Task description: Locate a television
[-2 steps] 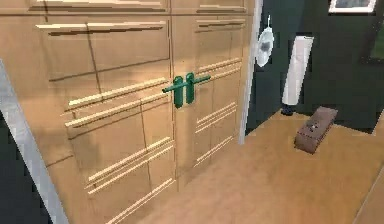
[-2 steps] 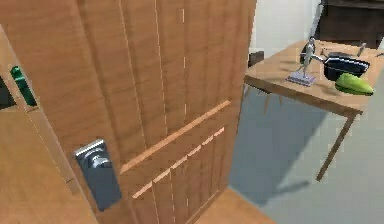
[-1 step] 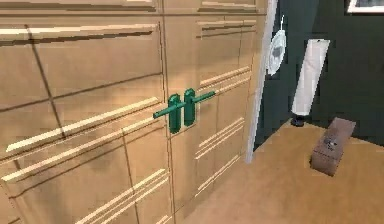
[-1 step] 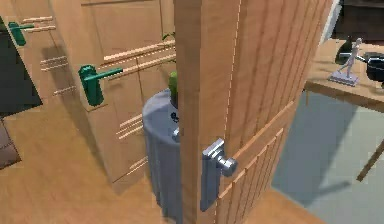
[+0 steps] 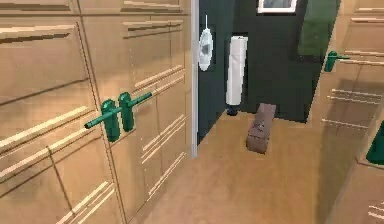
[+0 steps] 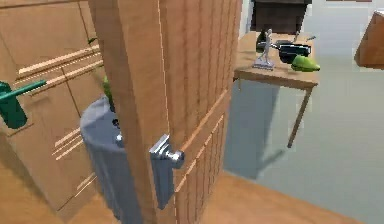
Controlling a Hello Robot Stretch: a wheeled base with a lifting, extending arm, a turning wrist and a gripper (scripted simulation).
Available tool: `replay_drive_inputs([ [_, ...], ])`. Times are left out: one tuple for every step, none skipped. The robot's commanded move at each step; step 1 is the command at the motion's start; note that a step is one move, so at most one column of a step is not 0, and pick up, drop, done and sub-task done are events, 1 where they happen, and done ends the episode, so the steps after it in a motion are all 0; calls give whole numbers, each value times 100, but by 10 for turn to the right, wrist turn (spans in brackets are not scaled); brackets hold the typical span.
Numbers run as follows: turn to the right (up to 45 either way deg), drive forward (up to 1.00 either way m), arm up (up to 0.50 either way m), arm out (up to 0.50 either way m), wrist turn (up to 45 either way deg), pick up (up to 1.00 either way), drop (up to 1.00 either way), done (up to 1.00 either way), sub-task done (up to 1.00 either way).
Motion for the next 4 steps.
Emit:
replay_drive_inputs([
  [0,90,0,0,0,0,0,0,0],
  [270,0,0,0,0,0,0,0,0],
  [0,15,0,0,0,0,0,0,0],
  [0,30,0,0,0,0,0,0,0],
])
